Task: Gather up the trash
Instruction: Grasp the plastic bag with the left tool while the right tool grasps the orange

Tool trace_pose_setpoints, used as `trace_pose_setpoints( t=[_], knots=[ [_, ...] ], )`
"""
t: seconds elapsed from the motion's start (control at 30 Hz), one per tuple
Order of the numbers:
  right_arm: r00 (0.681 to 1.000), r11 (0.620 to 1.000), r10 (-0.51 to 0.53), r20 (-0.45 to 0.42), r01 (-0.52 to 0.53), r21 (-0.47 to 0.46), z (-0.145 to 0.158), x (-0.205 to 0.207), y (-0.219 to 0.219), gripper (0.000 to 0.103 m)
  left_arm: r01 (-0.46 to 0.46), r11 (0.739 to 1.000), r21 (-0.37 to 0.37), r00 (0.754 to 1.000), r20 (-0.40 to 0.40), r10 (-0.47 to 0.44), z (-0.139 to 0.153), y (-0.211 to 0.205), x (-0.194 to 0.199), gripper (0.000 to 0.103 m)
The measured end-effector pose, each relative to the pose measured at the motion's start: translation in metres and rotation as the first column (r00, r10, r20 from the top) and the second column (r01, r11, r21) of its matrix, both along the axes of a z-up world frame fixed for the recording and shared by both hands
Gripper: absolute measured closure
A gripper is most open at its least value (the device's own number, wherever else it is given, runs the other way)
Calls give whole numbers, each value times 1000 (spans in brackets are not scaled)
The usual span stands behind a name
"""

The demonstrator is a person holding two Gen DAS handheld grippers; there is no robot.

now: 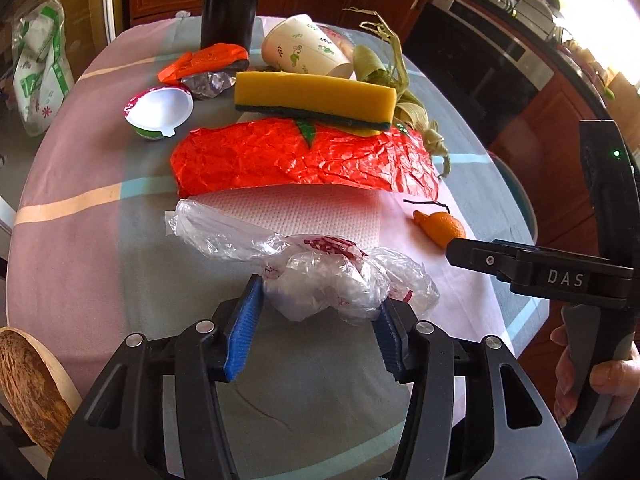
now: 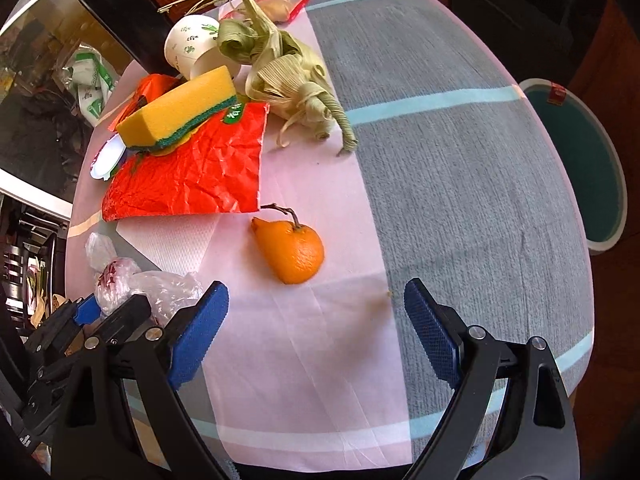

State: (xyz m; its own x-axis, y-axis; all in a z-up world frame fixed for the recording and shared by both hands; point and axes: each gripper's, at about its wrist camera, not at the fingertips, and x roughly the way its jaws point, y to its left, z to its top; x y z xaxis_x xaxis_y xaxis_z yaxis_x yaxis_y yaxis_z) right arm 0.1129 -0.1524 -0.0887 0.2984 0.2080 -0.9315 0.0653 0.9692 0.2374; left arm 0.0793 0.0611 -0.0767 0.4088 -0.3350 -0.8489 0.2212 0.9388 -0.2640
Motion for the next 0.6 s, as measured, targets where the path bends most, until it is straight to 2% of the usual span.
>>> trace_pose_setpoints(
  t=[0.2,0.27,0.33,0.47,0.5,0.6],
  knots=[
    [1000,1000,15,27,-15,-16,0,15,10,18,13,1000,-8,1000,-6,-13,-1,8,6,49],
    [999,999,26,47,-24,-44,0,20,14,23,16,1000,-10,1000,-14,-17,-3,8,8,49],
    [998,998,29,50,-27,-53,-3,24,16,40,15,1000,-16,1000,-23,-15,-5,9,9,49],
    [996,994,55,64,-48,-99,-6,25,21,53,6,1000,-21,999,-40,-7,-8,11,11,49],
    [996,994,62,70,-55,-98,-5,24,21,73,7,1000,-20,999,-40,-7,-9,10,11,49],
    [994,994,78,75,-71,-87,-2,20,23,77,17,1000,-22,999,-38,-18,-7,4,12,49]
  ],
)
